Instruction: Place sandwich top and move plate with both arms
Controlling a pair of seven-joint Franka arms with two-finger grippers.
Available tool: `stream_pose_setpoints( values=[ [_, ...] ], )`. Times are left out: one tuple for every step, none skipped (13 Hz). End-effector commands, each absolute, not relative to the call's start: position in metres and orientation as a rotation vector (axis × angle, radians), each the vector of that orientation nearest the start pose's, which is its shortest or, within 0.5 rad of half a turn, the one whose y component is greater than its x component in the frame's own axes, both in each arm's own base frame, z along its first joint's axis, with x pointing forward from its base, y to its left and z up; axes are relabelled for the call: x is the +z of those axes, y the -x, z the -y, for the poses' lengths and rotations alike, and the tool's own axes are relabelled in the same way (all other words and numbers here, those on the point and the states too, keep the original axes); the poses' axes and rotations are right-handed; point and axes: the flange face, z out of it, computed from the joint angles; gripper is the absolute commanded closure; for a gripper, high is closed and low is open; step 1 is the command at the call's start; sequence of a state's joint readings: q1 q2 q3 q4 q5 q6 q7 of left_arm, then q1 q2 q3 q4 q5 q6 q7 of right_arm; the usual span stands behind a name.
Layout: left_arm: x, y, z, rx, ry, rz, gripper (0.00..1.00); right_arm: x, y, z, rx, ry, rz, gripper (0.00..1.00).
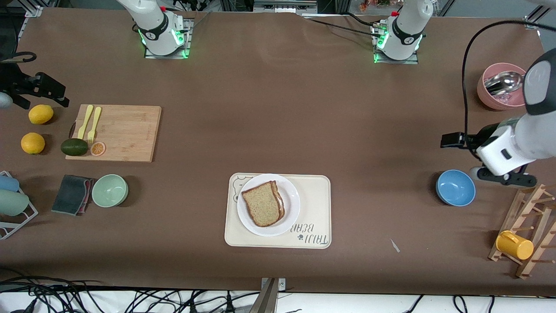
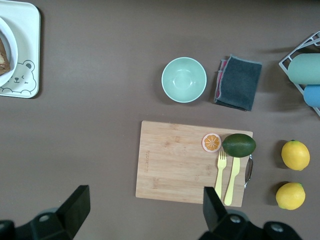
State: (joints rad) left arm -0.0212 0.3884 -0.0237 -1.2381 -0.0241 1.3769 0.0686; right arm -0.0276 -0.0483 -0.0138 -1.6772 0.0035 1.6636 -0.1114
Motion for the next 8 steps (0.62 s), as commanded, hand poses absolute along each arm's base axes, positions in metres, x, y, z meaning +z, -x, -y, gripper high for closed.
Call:
stream_pose_setpoints(
  values=[
    [0.554, -0.607, 0.007, 0.376, 3.125, -0.129, 0.0, 0.613, -0.543, 0.021, -0.057, 3.125, 0.092, 0.0],
    [0.563, -0.603, 0.005, 0.354, 3.125, -0.124, 0.0, 0.613, -0.543, 0.021, -0.057, 3.125, 0.089, 0.0],
    [0.576, -0.595, -0.001, 0.311, 3.126, -0.107, 0.0, 0.613, -0.543, 0.021, -0.057, 3.125, 0.092, 0.0],
    [0.582, -0.586, -0.002, 0.253, 3.129, -0.105, 0.0, 0.613, -0.543, 0.021, -0.057, 3.125, 0.089, 0.0],
    [0.578, -0.575, 0.001, 0.169, 3.129, -0.113, 0.0, 0.613, -0.543, 0.021, -0.057, 3.125, 0.092, 0.0],
    [0.569, -0.563, 0.005, 0.104, 3.13, -0.105, 0.0, 0.613, -0.543, 0.021, -0.057, 3.125, 0.092, 0.0],
    [0.558, -0.557, 0.006, 0.113, 3.127, -0.11, 0.0, 0.613, -0.543, 0.02, -0.055, 3.125, 0.094, 0.0],
    [0.555, -0.555, 0.007, 0.12, 3.128, -0.115, 0.0, 0.613, -0.543, 0.021, -0.055, 3.125, 0.092, 0.0]
  ],
)
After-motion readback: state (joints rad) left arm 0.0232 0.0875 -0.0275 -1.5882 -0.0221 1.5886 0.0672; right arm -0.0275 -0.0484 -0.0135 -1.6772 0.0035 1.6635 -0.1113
